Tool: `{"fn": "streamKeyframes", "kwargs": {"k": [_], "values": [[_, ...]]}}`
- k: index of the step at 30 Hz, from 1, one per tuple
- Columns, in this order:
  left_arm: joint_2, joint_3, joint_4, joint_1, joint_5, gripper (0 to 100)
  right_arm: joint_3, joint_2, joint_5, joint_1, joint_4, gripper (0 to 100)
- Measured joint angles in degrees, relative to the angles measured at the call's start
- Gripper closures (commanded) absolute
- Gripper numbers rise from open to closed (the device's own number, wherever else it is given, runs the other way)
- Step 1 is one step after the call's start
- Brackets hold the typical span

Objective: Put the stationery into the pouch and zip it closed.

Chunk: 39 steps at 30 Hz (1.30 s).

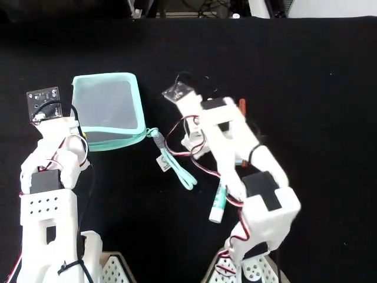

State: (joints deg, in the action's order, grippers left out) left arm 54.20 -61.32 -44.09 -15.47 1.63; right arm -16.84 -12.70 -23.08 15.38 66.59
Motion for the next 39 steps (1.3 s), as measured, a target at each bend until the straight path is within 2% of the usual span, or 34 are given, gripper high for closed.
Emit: {"fn": "streamKeyframes", "kwargs": {"k": [5,7,10,13,17,23,39], "values": [[0.0,0.0,0.0,0.0,0.0,97,5.36,14.42,2.9,-3.52,13.36,77.1],[0.0,0.0,0.0,0.0,0.0,97,5.27,21.63,3.34,-4.22,18.29,79.9],[0.0,0.0,0.0,0.0,0.0,97,0.35,27.96,4.31,-4.04,21.8,89.4],[0.0,-0.88,1.85,0.0,0.0,97,-7.56,28.22,7.12,-4.04,20.66,91.7],[0.0,-2.2,3.6,0.0,0.0,97,-14.24,22.95,11.25,-4.13,16.62,82.5],[0.0,-2.2,3.6,0.0,0.0,97,-14.59,12.13,12.22,-4.22,12.92,84.3],[0.0,-2.2,3.6,0.0,0.0,97,-16.35,10.81,12.22,-4.13,10.37,84.2]]}}
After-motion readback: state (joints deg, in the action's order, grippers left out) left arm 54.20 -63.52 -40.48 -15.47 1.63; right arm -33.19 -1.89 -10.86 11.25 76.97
